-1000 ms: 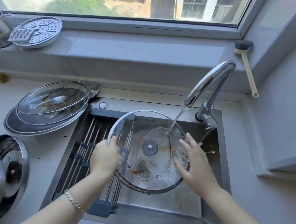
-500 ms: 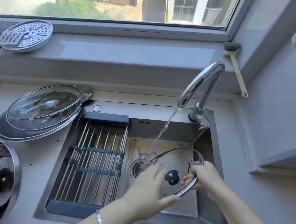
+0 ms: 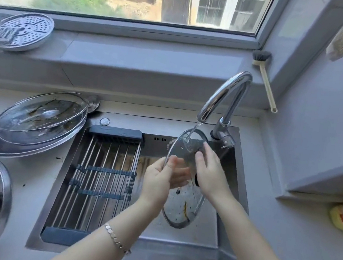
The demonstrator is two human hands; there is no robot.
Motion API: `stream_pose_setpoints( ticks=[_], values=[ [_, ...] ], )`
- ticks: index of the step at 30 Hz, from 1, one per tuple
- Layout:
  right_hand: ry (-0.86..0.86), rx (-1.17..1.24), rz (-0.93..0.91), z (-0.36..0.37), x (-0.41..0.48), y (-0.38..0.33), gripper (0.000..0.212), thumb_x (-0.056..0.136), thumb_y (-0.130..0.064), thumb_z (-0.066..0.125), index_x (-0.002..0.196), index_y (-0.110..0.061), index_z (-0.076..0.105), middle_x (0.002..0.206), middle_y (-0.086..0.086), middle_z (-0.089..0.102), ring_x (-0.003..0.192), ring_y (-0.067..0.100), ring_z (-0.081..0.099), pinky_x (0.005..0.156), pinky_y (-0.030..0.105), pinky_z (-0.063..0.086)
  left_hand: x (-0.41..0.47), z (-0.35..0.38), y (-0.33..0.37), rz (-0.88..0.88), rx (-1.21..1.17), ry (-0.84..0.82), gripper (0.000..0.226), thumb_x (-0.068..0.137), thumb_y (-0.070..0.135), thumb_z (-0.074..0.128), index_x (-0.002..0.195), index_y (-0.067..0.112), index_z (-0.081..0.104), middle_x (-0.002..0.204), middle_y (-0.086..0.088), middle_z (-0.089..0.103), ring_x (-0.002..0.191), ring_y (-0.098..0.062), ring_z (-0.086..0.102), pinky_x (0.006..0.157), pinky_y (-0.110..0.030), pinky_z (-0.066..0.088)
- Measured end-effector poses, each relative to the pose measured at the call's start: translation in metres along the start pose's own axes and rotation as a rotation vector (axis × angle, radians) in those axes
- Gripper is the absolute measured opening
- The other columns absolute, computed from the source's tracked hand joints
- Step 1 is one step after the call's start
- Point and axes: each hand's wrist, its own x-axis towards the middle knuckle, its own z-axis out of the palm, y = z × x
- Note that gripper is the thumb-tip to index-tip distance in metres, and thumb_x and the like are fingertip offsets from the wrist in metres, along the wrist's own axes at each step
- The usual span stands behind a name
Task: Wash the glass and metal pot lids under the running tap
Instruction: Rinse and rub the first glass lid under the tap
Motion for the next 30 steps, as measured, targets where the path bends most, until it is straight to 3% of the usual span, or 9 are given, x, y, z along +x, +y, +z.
stream_pose_setpoints(
  ticks=[4,6,8,12,14,17,21,26,30],
  values=[
    [0.048,-0.428,-0.282,0.037,-0.005,-0.019,0.064,0.093,-0.046,0.01,0.149,-0.014,0.015,0.158,0.006,0.01,0.146,0.016,0.003,0.117,0.032,-0.001,0.006,-0.009,0.011,-0.054,-0.106,0.056,0.034,0.096,0.032,0.04,0.088,0.01,0.066,0.067,-0.002,0.073,0.061,-0.013,0.069,0.051,-0.019,0.054],
    [0.019,-0.452,-0.552,0.054,-0.019,-0.023,0.061,0.092,-0.036,0.016,0.144,-0.008,0.029,0.153,0.011,0.024,0.143,0.022,0.017,0.116,0.031,0.007,0.01,-0.015,0.016,-0.026,-0.166,0.077,0.033,0.096,0.032,0.04,0.091,0.013,0.066,0.071,0.004,0.074,0.068,-0.007,0.07,0.056,-0.015,0.054],
    [0.07,-0.46,-0.646,0.057,-0.018,-0.023,0.057,0.095,-0.035,0.021,0.141,-0.006,0.036,0.15,0.014,0.032,0.14,0.025,0.026,0.112,0.033,0.018,0.011,-0.02,0.02,0.001,-0.173,0.073,0.03,0.096,0.03,0.04,0.093,0.014,0.066,0.076,0.005,0.074,0.074,-0.005,0.07,0.063,-0.015,0.055],
    [-0.033,-0.331,-0.268,0.043,0.01,-0.041,0.06,0.098,-0.041,0.016,0.149,-0.014,0.003,0.158,0.006,-0.004,0.145,0.014,-0.006,0.117,0.03,-0.001,0.008,-0.018,0.021,-0.005,-0.118,0.065,0.036,0.096,0.03,0.039,0.08,0.01,0.064,0.06,-0.001,0.067,0.054,-0.011,0.063,0.048,-0.02,0.052],
    [-0.033,-0.326,-0.281,0.049,0.004,-0.049,0.06,0.098,-0.037,0.015,0.149,-0.011,-0.003,0.158,0.004,-0.011,0.145,0.014,-0.012,0.116,0.028,-0.008,0.01,-0.02,0.02,0.004,-0.111,0.102,0.037,0.096,0.03,0.04,0.079,0.009,0.064,0.06,0.001,0.066,0.053,-0.009,0.06,0.045,-0.016,0.048],
    [-0.102,-0.416,-0.389,0.051,-0.006,-0.044,0.066,0.091,-0.041,0.01,0.149,-0.012,-0.002,0.158,0.002,-0.009,0.144,0.011,-0.012,0.115,0.025,-0.009,0.008,-0.026,0.017,-0.016,-0.135,0.093,0.039,0.095,0.034,0.039,0.086,0.007,0.066,0.072,-0.006,0.07,0.062,-0.013,0.065,0.051,-0.02,0.053],
    [-0.062,-0.3,-0.103,0.036,0.028,-0.043,0.058,0.1,-0.035,0.018,0.149,-0.009,0.002,0.158,0.007,-0.002,0.146,0.016,-0.003,0.118,0.032,0.001,0.006,-0.024,0.013,-0.035,-0.077,0.032,0.035,0.095,0.033,0.041,0.085,0.008,0.064,0.068,-0.008,0.072,0.062,-0.019,0.07,0.056,-0.028,0.058],
    [-0.189,-0.313,-0.435,0.045,-0.002,-0.038,0.053,0.101,-0.025,0.027,0.149,-0.018,0.006,0.157,-0.005,-0.002,0.144,0.005,-0.006,0.114,0.022,-0.006,0.006,-0.028,0.011,-0.068,-0.088,0.034,0.037,0.095,0.033,0.039,0.083,0.009,0.064,0.062,-0.001,0.07,0.058,-0.016,0.066,0.05,-0.024,0.053],
    [-0.163,-0.225,-0.107,0.027,0.034,-0.028,0.057,0.1,-0.037,0.02,0.149,-0.016,0.0,0.158,-0.001,-0.005,0.145,0.011,-0.006,0.117,0.032,-0.001,0.005,-0.027,0.011,-0.084,-0.082,0.005,0.034,0.095,0.03,0.041,0.094,0.001,0.06,0.07,-0.011,0.073,0.064,-0.021,0.072,0.061,-0.031,0.06]
  ],
)
